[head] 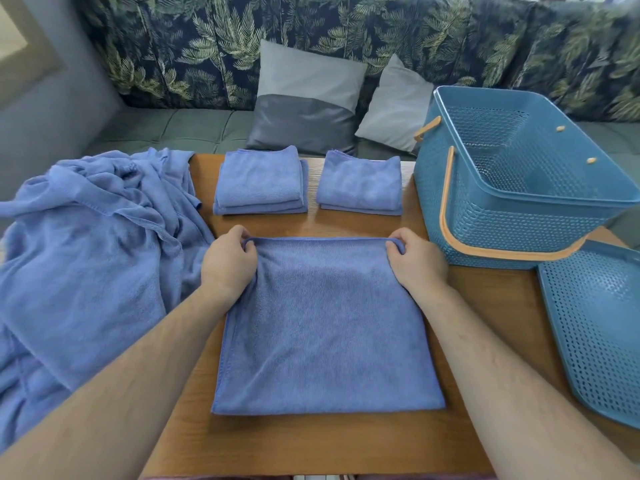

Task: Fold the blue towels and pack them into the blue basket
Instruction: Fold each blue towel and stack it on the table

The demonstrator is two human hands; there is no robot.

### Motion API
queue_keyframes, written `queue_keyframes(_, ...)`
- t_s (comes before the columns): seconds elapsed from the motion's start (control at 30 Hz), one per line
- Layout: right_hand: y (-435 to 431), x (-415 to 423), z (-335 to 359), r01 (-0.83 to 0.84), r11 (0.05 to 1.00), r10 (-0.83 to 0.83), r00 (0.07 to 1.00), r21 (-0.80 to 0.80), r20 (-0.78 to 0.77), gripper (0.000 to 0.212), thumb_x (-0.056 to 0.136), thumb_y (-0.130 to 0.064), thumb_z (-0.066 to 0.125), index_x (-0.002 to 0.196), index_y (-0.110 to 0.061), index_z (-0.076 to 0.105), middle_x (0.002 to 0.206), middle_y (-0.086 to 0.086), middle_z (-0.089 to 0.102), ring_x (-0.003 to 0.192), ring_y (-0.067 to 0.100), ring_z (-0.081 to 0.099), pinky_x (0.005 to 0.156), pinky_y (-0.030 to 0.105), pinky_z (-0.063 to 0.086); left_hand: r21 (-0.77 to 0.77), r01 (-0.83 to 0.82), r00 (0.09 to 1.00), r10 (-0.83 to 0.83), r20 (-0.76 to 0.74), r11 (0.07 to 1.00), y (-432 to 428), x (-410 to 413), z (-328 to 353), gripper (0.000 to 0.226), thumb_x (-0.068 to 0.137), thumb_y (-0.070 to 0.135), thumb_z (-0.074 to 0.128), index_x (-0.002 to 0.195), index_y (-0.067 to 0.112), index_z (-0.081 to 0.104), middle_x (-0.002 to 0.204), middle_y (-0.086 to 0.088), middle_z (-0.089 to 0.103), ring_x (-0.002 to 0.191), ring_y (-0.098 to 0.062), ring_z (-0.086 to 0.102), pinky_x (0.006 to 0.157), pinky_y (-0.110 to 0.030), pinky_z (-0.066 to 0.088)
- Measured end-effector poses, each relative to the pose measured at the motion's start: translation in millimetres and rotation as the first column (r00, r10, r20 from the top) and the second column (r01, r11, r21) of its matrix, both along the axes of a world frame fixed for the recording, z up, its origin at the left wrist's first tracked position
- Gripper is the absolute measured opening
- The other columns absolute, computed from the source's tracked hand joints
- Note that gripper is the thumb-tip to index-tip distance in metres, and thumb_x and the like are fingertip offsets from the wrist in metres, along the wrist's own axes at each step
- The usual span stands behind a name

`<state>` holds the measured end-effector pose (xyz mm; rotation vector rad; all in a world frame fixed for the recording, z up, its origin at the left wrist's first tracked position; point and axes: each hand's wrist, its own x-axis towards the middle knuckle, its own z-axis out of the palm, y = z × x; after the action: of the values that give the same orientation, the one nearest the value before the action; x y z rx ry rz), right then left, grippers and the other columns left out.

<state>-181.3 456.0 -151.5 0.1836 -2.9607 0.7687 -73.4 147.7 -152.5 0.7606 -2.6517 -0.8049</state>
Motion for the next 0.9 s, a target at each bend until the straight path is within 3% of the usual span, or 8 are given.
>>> queue_keyframes(0.17,-9.7,6.1,5.3,-0.039,0.987,0.038,0.999,0.154,0.009,0.016,0.105,-0.03,0.045,0.108,-0.02,0.057,0.101,0.011,0.068,0.094,0.036,0.063,0.065,0.035,0.036,-0.01,0.031,0.997,-0.03,0.068,0.999,5.9,-0.3,6.1,0.014,0.1,0.018,0.047,0.105,0.009,0.055,0.115,-0.014,0.055,0.097,-0.036,0.057,0.085,-0.042,0.046)
queue_keyframes(0.27,-7.8,15.3,11.7,-0.081,0.985,0.097,0.99,0.152,-0.099,0.015,0.105,-0.022,0.045,0.108,-0.012,0.055,0.111,0.012,0.055,0.1,0.036,0.055,0.067,0.036,0.036,0.055,0.094,0.995,-0.092,-0.031,0.994,2.4,4.6,16.6,0.008,0.101,0.011,0.047,0.103,0.006,0.052,0.12,-0.014,0.044,0.097,-0.032,0.053,0.093,-0.044,0.044)
queue_keyframes(0.33,-3.4,21.0,20.8,-0.107,0.988,0.131,0.961,0.109,-0.244,0.009,0.102,-0.013,0.05,0.102,-0.008,0.057,0.108,0.014,0.053,0.101,0.037,0.051,0.074,0.04,0.039,0.051,0.137,0.988,-0.133,-0.075,0.989,-4.1,8.1,27.1,0.005,0.101,0.01,0.046,0.098,0.01,0.05,0.108,-0.013,0.052,0.095,-0.032,0.052,0.084,-0.045,0.043)
queue_keyframes(0.4,-2.4,25.5,38.7,-0.132,0.989,0.145,0.944,0.065,-0.297,0.004,0.1,-0.007,0.052,0.099,-0.007,0.055,0.1,0.016,0.058,0.096,0.038,0.053,0.073,0.04,0.033,0.077,0.155,0.985,-0.149,-0.083,0.985,-9.4,12.4,41.4,0.006,0.103,0.013,0.045,0.098,0.011,0.049,0.094,-0.01,0.058,0.089,-0.032,0.054,0.074,-0.042,0.042)
queue_keyframes(0.5,-5.4,30.2,70.7,-0.161,0.986,0.149,0.956,-0.029,-0.252,0.007,0.099,-0.006,0.053,0.099,-0.013,0.051,0.099,0.012,0.063,0.09,0.034,0.056,0.068,0.035,0.027,0.129,0.169,0.979,-0.152,-0.135,0.977,-14.5,19.5,64.2,0.005,0.102,0.015,0.05,0.099,0.011,0.053,0.087,0.0,0.059,0.081,-0.026,0.057,0.073,-0.036,0.043)
queue_keyframes(0.67,0.9,37.0,118.3,-0.191,0.949,0.147,0.971,-0.249,-0.187,0.008,0.092,-0.007,0.063,0.089,-0.014,0.059,0.095,0.001,0.062,0.086,0.02,0.056,0.072,0.03,0.038,0.163,0.139,0.974,-0.104,-0.203,0.977,-28.7,29.4,105.4,0.001,0.097,0.013,0.061,0.099,0.013,0.061,0.087,0.002,0.062,0.077,-0.014,0.057,0.066,-0.016,0.041)
queue_keyframes(0.77,10.1,41.4,146.9,-0.205,0.917,0.147,0.971,-0.343,-0.186,0.009,0.088,-0.009,0.072,0.087,-0.015,0.066,0.087,-0.005,0.065,0.078,0.013,0.058,0.066,0.016,0.04,0.199,0.159,0.964,-0.109,-0.242,0.967,-34.3,38.3,133.9,0.009,0.093,0.012,0.068,0.092,0.02,0.065,0.09,-0.003,0.069,0.081,-0.018,0.063,0.074,-0.023,0.049)
queue_keyframes(0.9,23.0,46.7,192.1,-0.242,0.88,0.185,0.967,-0.409,-0.175,0.017,0.084,-0.012,0.079,0.094,-0.023,0.071,0.088,-0.01,0.066,0.069,-0.006,0.054,0.065,0.007,0.038,0.227,0.251,0.929,-0.169,-0.328,0.941,-33.2,50.5,183.3,0.023,0.088,0.0,0.071,0.087,0.024,0.069,0.078,0.001,0.073,0.059,0.0,0.063,0.063,-0.009,0.05)
